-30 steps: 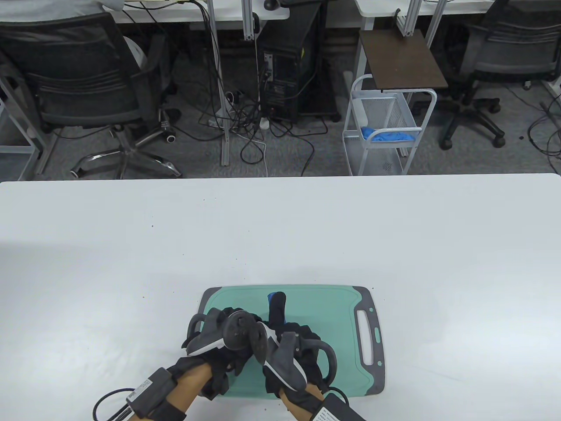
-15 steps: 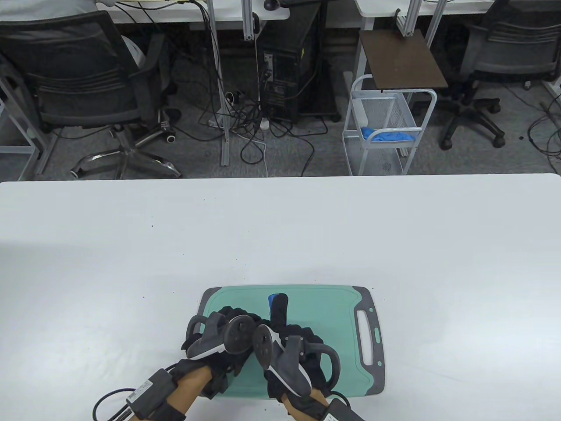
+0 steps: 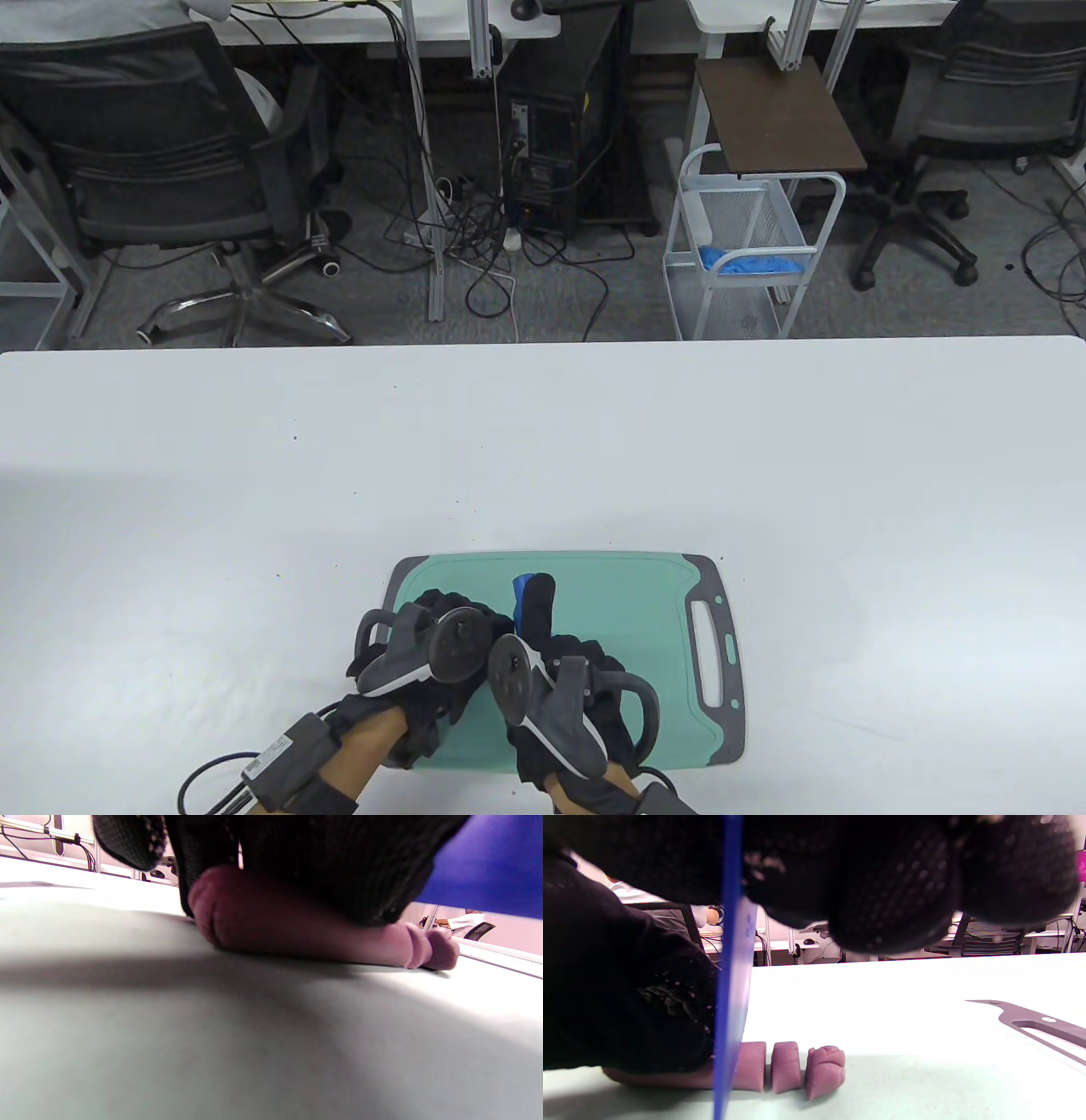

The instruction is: Slice plasticine roll into thin flakes

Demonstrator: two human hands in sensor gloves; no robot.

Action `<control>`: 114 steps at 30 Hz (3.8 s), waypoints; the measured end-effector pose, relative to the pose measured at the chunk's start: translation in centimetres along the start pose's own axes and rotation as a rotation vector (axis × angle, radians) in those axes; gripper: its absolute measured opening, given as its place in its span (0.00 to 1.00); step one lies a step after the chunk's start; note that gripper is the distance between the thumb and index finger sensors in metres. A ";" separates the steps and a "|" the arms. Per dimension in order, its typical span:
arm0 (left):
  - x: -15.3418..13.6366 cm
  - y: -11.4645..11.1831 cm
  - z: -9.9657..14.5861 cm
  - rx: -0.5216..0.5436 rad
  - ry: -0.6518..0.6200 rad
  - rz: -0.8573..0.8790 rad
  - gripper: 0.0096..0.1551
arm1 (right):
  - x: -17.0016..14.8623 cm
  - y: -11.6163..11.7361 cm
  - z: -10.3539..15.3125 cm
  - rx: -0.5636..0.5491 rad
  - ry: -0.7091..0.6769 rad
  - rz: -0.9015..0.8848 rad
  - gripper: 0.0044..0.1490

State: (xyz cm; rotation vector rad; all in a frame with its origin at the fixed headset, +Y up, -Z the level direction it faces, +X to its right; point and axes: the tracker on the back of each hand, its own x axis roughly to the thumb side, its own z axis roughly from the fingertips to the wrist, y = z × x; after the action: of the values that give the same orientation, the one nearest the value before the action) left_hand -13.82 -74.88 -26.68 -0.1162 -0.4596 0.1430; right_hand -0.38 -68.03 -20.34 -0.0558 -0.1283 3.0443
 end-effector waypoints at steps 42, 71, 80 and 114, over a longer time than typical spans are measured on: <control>-0.2 -0.1 -0.1 0.004 -0.006 0.016 0.24 | 0.6 0.8 -0.4 0.030 -0.033 0.031 0.54; -0.2 0.0 -0.1 -0.009 -0.016 0.004 0.25 | 1.1 1.9 -1.7 0.005 -0.042 0.047 0.54; -0.4 0.3 -0.1 -0.103 -0.025 0.003 0.28 | 0.4 1.7 -2.1 0.063 -0.080 -0.004 0.55; -0.9 0.3 0.2 -0.039 0.010 -0.013 0.28 | -0.5 0.4 -0.7 0.023 -0.112 -0.147 0.55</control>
State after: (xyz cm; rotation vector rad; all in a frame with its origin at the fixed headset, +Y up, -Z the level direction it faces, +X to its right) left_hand -14.81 -74.69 -26.91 -0.1516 -0.4530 0.1206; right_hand 0.16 -68.39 -21.10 0.1212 -0.1011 2.9012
